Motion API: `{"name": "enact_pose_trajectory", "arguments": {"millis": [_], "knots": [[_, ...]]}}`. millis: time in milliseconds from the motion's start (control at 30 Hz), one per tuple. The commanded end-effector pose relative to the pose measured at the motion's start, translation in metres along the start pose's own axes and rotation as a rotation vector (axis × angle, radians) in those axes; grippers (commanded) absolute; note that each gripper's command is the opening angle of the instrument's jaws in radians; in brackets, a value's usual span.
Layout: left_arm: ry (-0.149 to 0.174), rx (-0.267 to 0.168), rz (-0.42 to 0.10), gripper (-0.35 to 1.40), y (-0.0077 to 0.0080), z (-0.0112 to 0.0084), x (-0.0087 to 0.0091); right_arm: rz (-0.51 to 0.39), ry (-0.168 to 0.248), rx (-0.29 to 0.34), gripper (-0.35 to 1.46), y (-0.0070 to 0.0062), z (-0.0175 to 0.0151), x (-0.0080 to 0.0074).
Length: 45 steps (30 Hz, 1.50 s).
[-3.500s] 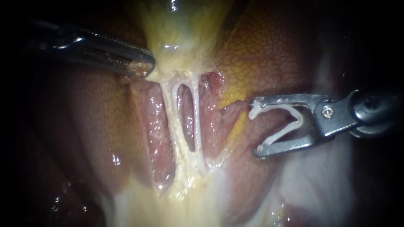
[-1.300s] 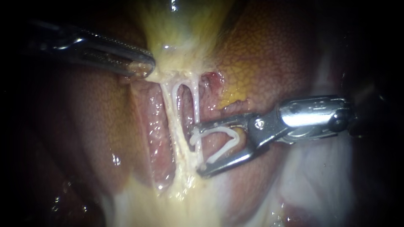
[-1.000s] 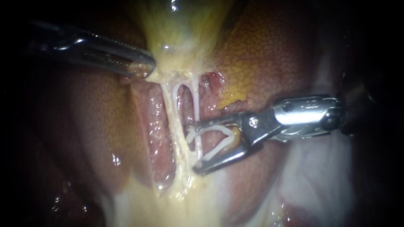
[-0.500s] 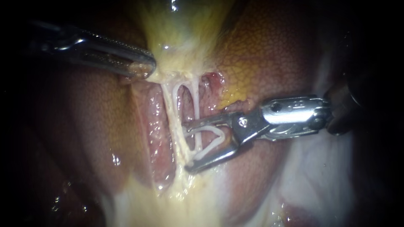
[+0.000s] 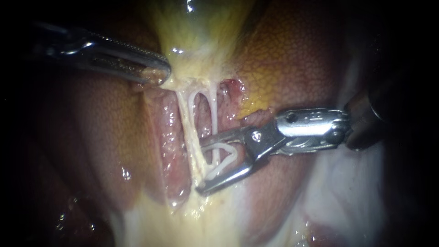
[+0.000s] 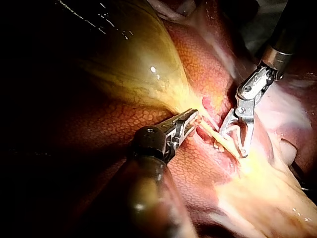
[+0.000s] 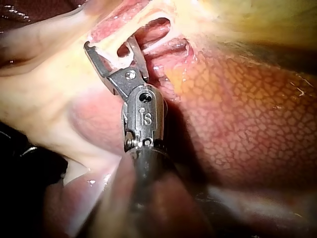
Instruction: Clipping first clip left tube
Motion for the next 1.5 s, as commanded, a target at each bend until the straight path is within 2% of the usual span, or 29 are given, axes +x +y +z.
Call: {"name": "enact_pose_trajectory", "arguments": {"millis": [33,100,367,567,867,1500], "knots": [[0.000,0.000,0.000,-0.35,0.0000,0.0000,0.0000,0.002,0.008,0.024,0.54,-0.0001,0.0002,0.0001],[0.000,0.000,0.000,-0.35,0.0000,0.0000,0.0000,0.007,0.017,0.061,0.54,-0.0002,0.0005,0.0002],[0.000,0.000,0.000,-0.35,0.0000,0.0000,0.0000,0.011,0.069,0.141,0.52,-0.0016,0.0014,0.0007],[0.000,0.000,0.000,-0.35,0.0000,0.0000,0.0000,0.006,0.080,0.183,0.50,-0.0026,0.0018,0.0011],[0.000,0.000,0.000,-0.35,0.0000,0.0000,0.0000,0.007,0.080,0.186,0.40,-0.0028,0.0018,0.0014],[0.000,0.000,0.000,-0.35,0.0000,-0.0001,0.0000,0.052,0.087,0.171,-0.19,-0.0026,0.0013,0.0019]]}}
